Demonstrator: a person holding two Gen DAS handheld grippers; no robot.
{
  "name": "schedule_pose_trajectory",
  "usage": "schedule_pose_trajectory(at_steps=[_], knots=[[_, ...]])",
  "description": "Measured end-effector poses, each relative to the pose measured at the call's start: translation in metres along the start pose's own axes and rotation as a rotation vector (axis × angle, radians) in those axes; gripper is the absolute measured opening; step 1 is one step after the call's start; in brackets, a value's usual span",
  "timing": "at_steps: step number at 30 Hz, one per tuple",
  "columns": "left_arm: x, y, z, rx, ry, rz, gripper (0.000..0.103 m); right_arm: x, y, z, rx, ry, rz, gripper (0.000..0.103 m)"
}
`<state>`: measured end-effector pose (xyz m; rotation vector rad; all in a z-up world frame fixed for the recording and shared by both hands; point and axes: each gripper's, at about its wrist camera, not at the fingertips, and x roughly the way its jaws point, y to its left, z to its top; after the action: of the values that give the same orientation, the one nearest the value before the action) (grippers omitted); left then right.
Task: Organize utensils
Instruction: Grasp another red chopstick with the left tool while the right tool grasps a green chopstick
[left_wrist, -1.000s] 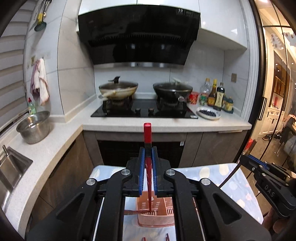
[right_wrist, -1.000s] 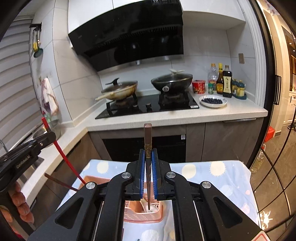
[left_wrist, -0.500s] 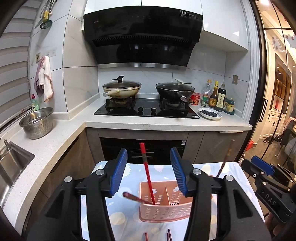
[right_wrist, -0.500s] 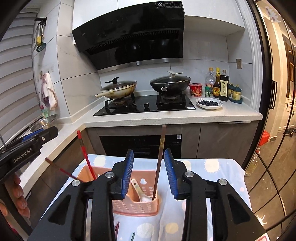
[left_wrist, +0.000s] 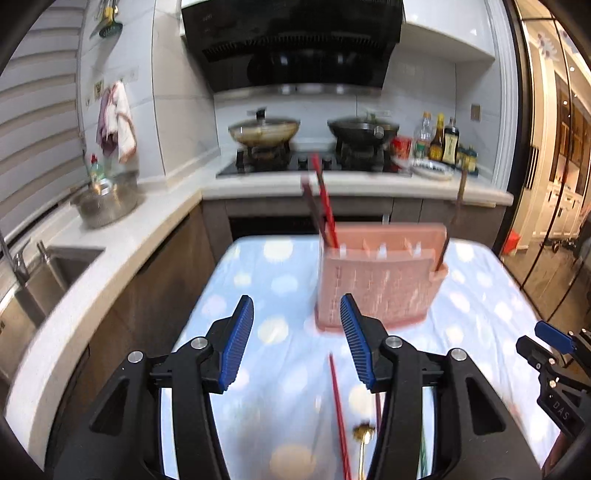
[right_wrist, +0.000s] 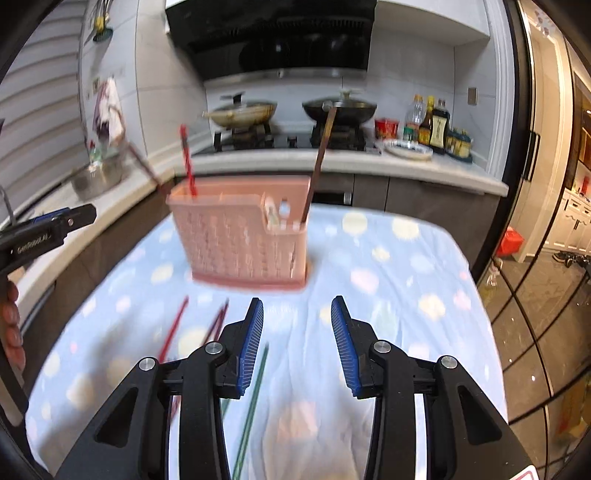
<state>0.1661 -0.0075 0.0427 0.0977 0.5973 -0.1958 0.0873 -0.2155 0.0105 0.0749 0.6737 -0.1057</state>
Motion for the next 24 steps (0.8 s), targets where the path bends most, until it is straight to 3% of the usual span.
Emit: schedule_pose_trajectory(at_steps=[7, 12, 18, 24], knots=[[0.001, 0.002, -0.084, -0.001, 0.165, -0.005, 0.047, 0.000, 0.014, -0.087, 0.018, 0.177, 0.041, 0.038], [0.003, -0.001, -0.137, -0.008, 0.278, -0.025, 0.047, -0.001, 0.032, -0.131, 0.019, 0.263, 0.084, 0.038], [-0.001, -0.010, -0.170, -0.017, 0.342, -0.063, 0.047, -0.001, 0.049, -0.154, -0.012, 0.286, 0.090, 0.036], [-0.003, -0.024, -0.174, 0.005, 0.343, -0.093, 0.047, -0.005, 0.050, -0.155, -0.039, 0.263, 0.057, 0.020]])
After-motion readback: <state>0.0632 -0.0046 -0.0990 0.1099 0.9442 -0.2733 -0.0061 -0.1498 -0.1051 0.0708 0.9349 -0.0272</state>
